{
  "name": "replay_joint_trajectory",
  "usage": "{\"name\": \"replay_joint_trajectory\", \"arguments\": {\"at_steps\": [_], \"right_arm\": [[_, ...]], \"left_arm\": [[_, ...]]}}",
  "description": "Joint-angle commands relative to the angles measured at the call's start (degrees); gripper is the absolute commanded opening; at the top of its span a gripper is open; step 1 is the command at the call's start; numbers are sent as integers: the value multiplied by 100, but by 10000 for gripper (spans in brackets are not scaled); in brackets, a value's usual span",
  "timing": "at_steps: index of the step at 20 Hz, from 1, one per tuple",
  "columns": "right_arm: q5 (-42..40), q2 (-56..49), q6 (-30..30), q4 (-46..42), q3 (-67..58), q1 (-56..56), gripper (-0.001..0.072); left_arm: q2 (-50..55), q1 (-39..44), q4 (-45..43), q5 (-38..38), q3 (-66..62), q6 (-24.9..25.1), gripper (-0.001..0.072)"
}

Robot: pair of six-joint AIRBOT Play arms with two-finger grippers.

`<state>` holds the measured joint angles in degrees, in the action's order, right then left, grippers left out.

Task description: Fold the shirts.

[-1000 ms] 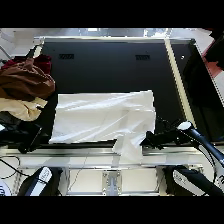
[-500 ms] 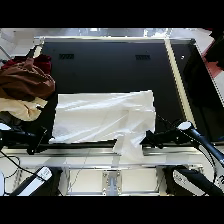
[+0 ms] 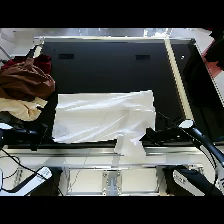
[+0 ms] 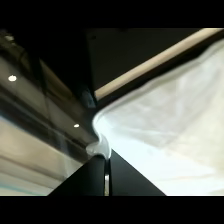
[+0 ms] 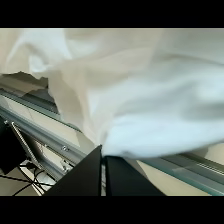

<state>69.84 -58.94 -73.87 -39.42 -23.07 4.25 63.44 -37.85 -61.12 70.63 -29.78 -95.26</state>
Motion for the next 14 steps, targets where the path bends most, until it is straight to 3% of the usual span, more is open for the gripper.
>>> {"name": "replay_joint_trajectory", "arguments": {"at_steps": [1,4,8,11,14], "right_arm": [[382,505,-249,-203,-341,0,12],[861,1088,-680,-649,-625,0,11],[885,1574,-999,-859,-960,0,10],[708,1438,-1003,-1027,-1440,0,9],[33,997,-839,-1189,-2079,0,8]], "left_arm": [[-184,0,942,74,-2,841,13],[-850,-2,1576,-111,-20,1331,12],[-1849,0,1799,-881,-317,1349,11],[-1904,81,1788,-861,-1021,1377,11],[-1602,610,1716,-1180,-1816,1541,10]]}}
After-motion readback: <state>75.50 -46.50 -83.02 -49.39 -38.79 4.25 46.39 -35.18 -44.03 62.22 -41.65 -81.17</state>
